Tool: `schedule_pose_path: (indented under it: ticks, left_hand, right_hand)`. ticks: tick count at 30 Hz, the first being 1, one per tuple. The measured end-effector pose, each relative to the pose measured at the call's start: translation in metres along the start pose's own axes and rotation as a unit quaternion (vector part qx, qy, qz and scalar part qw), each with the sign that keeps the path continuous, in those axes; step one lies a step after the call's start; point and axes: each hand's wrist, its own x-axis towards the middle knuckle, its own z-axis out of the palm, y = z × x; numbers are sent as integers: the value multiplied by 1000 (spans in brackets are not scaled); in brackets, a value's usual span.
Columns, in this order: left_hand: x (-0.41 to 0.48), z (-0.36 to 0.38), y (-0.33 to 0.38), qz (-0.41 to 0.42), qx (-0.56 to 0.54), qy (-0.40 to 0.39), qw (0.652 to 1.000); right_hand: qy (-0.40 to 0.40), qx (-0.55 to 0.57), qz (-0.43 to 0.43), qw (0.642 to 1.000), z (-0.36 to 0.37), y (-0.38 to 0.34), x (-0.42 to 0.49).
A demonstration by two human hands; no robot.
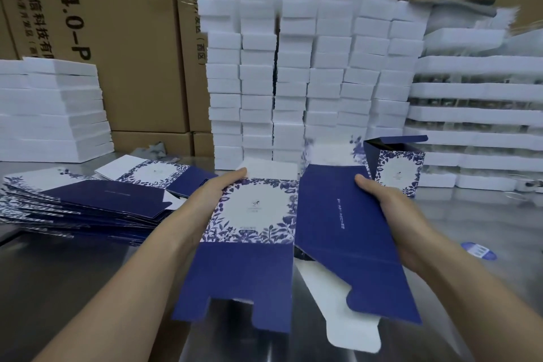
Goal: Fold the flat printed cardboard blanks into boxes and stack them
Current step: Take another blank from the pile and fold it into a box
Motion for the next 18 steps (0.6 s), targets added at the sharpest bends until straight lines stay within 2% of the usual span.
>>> schedule_pose_path:
  ticks: [2, 4, 7, 9, 11, 12, 14, 16, 18]
  left_hand:
    - [2, -1, 5, -10, 34, -3, 999]
    - [-6, 5, 13, -32, 10, -7, 999]
    - [-10, 8, 3, -31, 9, 33, 999]
    - [-6, 13, 7, -26, -59, 63, 996]
    - [-8, 14, 13, -26, -114, 40, 992]
    - [-12, 10, 13, -22, -121, 4, 992]
    - [-7, 7, 7, -27, -48, 2, 998]
    - [-10, 9, 7, -69, -14, 22, 997]
    - [-8, 3, -3, -63, -8, 23, 998]
  right_hand:
    - [34, 6, -9, 999, -1, -2, 1]
    - [52, 16, -22, 998, -3, -3, 2]
    - [43, 25, -24, 998, -2, -1, 2]
    - [28, 16, -18, 999, -1, 1, 3]
    - [25, 3, -30, 999, 1, 3, 5]
    - [34, 5, -37, 999, 2, 3, 5]
    - [53, 14, -52, 997, 0, 3, 8]
    - [60, 17, -63, 996, -2, 4, 10]
    - [48, 14, -68, 996, -1, 6, 10]
